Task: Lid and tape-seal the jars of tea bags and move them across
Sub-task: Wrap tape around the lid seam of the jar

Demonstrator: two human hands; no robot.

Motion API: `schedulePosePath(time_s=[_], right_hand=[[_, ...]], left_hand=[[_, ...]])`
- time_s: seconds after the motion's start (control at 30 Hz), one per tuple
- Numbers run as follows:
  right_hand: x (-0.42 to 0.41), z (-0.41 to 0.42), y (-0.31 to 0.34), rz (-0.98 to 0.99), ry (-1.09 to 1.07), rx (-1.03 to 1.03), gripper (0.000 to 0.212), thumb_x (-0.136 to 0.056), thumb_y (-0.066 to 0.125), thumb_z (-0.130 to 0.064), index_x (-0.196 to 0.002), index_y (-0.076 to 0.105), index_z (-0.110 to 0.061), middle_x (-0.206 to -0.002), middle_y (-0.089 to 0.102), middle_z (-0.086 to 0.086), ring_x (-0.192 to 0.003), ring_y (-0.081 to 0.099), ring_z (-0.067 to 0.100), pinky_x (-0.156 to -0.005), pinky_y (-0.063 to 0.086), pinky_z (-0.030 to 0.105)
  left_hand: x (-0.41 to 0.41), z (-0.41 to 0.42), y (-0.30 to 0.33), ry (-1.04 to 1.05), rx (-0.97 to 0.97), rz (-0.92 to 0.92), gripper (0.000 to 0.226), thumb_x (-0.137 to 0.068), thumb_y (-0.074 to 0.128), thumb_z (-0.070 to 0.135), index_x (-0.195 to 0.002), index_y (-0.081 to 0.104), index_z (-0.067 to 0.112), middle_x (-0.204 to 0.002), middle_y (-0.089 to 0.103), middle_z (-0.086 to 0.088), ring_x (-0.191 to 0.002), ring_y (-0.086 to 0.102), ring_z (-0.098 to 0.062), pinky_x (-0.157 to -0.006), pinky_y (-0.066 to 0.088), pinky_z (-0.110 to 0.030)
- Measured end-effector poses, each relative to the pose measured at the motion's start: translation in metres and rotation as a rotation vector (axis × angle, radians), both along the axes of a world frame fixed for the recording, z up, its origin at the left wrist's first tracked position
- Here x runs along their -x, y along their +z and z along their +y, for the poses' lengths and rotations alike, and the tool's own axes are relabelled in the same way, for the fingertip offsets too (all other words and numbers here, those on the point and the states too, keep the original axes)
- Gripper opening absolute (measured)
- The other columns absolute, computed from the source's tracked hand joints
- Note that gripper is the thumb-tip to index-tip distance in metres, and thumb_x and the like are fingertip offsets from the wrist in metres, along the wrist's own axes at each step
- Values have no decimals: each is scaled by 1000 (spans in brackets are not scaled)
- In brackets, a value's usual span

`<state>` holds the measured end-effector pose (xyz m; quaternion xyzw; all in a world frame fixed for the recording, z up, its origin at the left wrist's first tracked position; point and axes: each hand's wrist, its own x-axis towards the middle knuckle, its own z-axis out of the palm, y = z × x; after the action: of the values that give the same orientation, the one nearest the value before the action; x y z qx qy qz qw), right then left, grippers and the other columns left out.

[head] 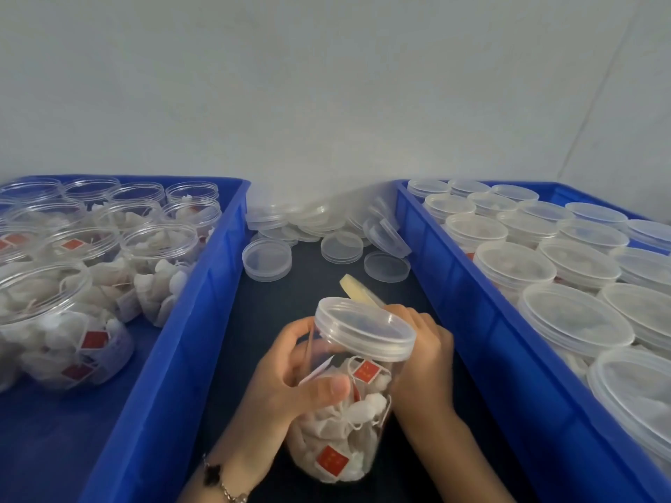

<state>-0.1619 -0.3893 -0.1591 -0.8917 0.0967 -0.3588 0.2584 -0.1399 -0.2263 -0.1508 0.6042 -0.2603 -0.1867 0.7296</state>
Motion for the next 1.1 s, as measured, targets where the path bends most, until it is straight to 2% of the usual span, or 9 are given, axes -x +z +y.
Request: schedulePosePath(time_s=[0.13, 0.23, 0.37, 0.53, 0.6, 0.8, 0.93, 1.03, 1.1], right_hand=[[2, -1, 3, 70, -96, 26, 15, -80, 73, -17, -93, 67, -12, -85, 65, 3, -85, 58, 24, -86, 42, 44], [2, 1, 2, 72, -119, 10, 12, -77, 74, -11, -87, 67, -8, -80, 65, 7, -80, 59, 28, -81, 43, 43], [0, 0, 2, 41, -186, 17, 8, -76, 73, -7, -79, 67, -6, -73, 65, 8, -70, 58, 27, -69, 47, 43], [-1, 4, 2, 41, -207, -11, 4, -82, 69, -14, -81, 65, -13, -73, 63, 0, -68, 55, 17, -65, 48, 36], [-1, 5, 1, 44, -209, -13, 3, -82, 68, -15, -83, 66, -13, -76, 63, 0, -70, 54, 16, -65, 48, 35], [1, 12, 1, 60, -211, 43, 11, -82, 64, -9, -92, 69, -10, -77, 65, 3, -73, 58, 20, -66, 48, 35], [2, 18, 0, 66, -166, 112, 18, -74, 77, -9, -89, 69, -9, -73, 64, 3, -69, 58, 20, -52, 43, 28], [3, 15, 0, -2, -150, 198, 20, -68, 81, -5, -84, 70, -7, -69, 64, 4, -61, 60, 20, -46, 46, 29], [2, 7, 0, -79, -150, 261, 16, -69, 80, -1, -81, 71, -6, -64, 63, 5, -54, 58, 21, -44, 49, 32]], left_hand=[[-2, -2, -3, 53, -39, 19, 90, -44, 76, 74, -125, 55, 42, -130, 60, 6, -114, 61, -12, -88, 52, -28], [-4, -3, -7, 239, -75, -30, 96, -36, 70, 83, -124, 44, 55, -128, 53, 28, -117, 50, 10, -84, 45, -15], [-4, -5, -9, 429, -71, -171, 94, -46, 67, 80, -128, 28, 58, -122, 52, 37, -117, 47, 12, -89, 40, -18], [7, -17, -10, 753, -133, -581, 40, -85, 54, 41, -124, 49, 39, -118, 60, 23, -112, 56, 2, -91, 45, -14], [10, -20, -13, 806, -199, -700, 39, -88, 44, 36, -124, 54, 23, -123, 57, 12, -112, 54, -1, -93, 44, -13], [14, -26, -11, 653, -273, -506, 84, -62, 52, 69, -136, 21, 45, -129, 20, 31, -122, 26, 13, -89, 29, 0], [10, -28, -10, 627, -165, -360, 110, -42, 77, 67, -136, 32, 31, -129, 44, 21, -114, 46, 14, -81, 45, -6], [12, -26, -11, 678, -159, -323, 105, -41, 81, 62, -134, 38, 36, -113, 52, 40, -102, 50, 21, -72, 41, 2], [11, -23, -9, 674, -150, -301, 95, -44, 82, 55, -131, 46, 37, -109, 61, 31, -97, 59, 12, -70, 44, -2]])
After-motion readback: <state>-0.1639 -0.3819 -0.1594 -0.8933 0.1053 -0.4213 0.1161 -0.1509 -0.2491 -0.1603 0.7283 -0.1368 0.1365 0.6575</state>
